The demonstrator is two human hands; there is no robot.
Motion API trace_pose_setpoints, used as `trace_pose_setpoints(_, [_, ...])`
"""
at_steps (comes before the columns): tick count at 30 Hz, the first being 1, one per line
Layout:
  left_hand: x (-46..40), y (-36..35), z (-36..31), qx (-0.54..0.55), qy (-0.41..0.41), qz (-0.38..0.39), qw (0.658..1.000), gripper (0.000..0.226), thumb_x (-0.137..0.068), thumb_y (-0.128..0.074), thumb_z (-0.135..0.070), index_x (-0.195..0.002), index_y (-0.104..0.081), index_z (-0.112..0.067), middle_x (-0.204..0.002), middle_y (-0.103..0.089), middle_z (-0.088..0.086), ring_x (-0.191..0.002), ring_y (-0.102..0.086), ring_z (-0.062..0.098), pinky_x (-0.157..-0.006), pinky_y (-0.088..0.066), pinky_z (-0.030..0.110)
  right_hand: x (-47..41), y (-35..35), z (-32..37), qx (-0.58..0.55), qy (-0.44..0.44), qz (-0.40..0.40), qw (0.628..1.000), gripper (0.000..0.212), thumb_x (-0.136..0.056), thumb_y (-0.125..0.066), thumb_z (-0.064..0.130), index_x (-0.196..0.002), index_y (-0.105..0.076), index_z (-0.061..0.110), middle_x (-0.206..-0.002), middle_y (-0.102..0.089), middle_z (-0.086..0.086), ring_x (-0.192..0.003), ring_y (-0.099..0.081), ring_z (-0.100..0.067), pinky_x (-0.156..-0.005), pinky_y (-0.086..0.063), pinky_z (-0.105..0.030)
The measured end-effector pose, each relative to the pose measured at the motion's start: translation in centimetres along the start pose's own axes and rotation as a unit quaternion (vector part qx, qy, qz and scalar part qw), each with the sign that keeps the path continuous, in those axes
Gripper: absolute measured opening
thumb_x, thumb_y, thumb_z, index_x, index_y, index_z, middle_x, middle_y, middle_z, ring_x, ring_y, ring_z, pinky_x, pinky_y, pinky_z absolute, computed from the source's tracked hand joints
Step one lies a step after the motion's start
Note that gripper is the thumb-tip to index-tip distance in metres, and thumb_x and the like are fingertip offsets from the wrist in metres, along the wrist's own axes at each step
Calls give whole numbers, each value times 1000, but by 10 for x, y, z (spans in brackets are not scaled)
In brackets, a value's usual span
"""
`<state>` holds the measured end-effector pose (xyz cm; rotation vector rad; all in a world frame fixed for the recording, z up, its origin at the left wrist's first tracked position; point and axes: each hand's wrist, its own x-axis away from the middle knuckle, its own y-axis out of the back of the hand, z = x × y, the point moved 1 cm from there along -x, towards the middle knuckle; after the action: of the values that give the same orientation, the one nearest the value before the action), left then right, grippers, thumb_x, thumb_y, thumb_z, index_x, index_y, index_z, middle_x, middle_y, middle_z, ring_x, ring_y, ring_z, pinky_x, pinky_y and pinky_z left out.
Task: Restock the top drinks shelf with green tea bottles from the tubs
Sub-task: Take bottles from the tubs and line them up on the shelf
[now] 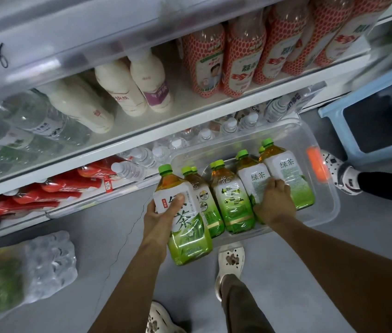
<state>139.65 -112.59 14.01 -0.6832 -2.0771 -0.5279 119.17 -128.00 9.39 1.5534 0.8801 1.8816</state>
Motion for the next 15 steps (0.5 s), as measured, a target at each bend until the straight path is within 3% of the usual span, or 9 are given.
trace_pose_setpoints(5, [-3, 4, 4, 3, 5, 8, 1000, 84, -53, -83, -46, -128, -59, -18, -102, -77, 12, -88, -76, 29, -84, -61, 54, -16, -6, -4, -124, -62, 42, 989, 91, -71, -82, 20, -138, -22, 4, -132, -51, -23, -121, -51, -43, -99, -48, -51])
trace_pose_setpoints(9, [-7, 6, 7, 2, 4, 16, 1000, 84, -53, -83, -46, -127, -59, -18, -102, -77, 12, -89, -76, 30, -85, -60, 56, -17, -18, -2, -96, -80, -1, 992, 102, -69, -87, 23, -141, -18, 2, -137, -39, -28, -127, -41, -47, -101, -42, -54])
trace_pose_setpoints(12, [-7, 6, 5, 1, 6, 25, 1000, 83, -52, -84, -46, -126, -59, -18, -102, -77, 12, -89, -76, 30, -85, -60, 56, -22, -16, -8, -147, -72, -4, 986, 101, -66, -88, 21, -140, -22, 3, -132, -47, -23, -124, -46, -43, -100, -46, -51])
trace_pose_setpoints(15, [-7, 6, 1, 2, 9, 31, 999, 83, -51, -84, -47, -126, -59, -18, -101, -78, 12, -89, -76, 30, -86, -60, 55, -30, 3, -17, -243, -76, 71, 964, 88, -61, -90, 12, -131, -37, 4, -117, -61, -12, -113, -58, -30, -94, -49, -37])
